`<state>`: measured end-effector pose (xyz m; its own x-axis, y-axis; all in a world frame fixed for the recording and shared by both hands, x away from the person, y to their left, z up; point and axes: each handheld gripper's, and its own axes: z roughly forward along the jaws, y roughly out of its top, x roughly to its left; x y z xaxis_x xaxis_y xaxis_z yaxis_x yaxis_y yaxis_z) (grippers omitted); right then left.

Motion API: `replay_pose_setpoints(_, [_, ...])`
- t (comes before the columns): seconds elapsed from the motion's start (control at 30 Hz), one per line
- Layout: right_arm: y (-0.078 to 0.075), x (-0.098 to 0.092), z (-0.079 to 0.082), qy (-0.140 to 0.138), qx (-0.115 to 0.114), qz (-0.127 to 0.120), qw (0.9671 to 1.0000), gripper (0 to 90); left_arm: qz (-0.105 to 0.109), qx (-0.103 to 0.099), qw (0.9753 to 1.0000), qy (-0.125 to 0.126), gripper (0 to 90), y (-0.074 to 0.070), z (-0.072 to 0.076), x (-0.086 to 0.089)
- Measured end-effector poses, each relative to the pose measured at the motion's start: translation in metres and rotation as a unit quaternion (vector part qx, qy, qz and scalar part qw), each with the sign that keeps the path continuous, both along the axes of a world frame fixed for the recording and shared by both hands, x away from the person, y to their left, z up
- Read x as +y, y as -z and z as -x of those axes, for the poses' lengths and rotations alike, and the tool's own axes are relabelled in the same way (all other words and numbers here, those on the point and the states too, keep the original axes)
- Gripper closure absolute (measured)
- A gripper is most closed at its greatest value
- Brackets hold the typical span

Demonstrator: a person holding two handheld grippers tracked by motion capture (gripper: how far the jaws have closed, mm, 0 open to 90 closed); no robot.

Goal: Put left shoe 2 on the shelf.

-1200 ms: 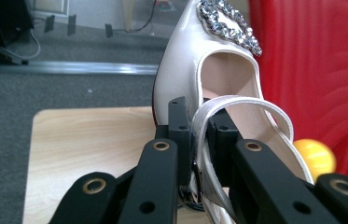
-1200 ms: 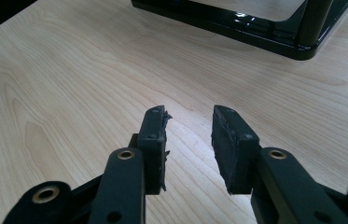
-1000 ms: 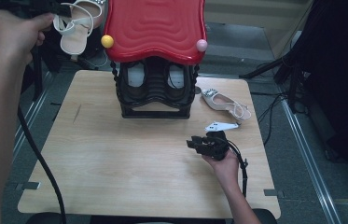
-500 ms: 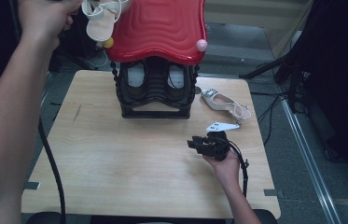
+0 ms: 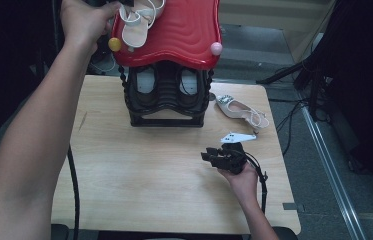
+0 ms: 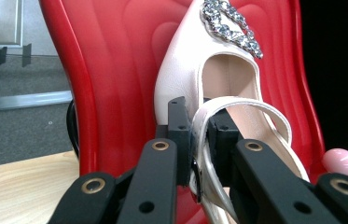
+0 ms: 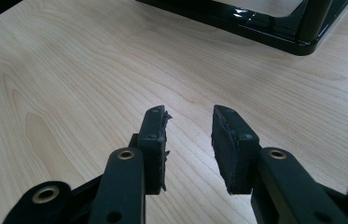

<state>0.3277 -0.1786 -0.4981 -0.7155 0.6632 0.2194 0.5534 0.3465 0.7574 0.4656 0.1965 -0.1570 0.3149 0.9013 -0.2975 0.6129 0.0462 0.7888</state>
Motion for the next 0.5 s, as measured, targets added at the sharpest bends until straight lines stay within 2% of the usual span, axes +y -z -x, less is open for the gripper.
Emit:
replay_pose_setpoints(0.1, [0.0, -0.002, 0.001, 0.003, -0.002, -0.003, 1.0, 66.3, -0.011, 0.0, 0.9999, -0.002, 83.5, 0.004, -0.002, -0.001])
replay_pose_setpoints(0.4, [0.001, -0.002, 0.001, 0.004, -0.003, -0.002, 1.0, 66.4, 0.002, -0.009, 0.9999, -0.011, 83.2, 0.016, -0.005, 0.004])
replay_pose_setpoints(0.5, [0.001, -0.002, 0.001, 0.004, -0.002, -0.002, 1.0, 66.4, -0.003, -0.011, 0.9999, -0.01, 83.1, 0.018, -0.004, 0.003])
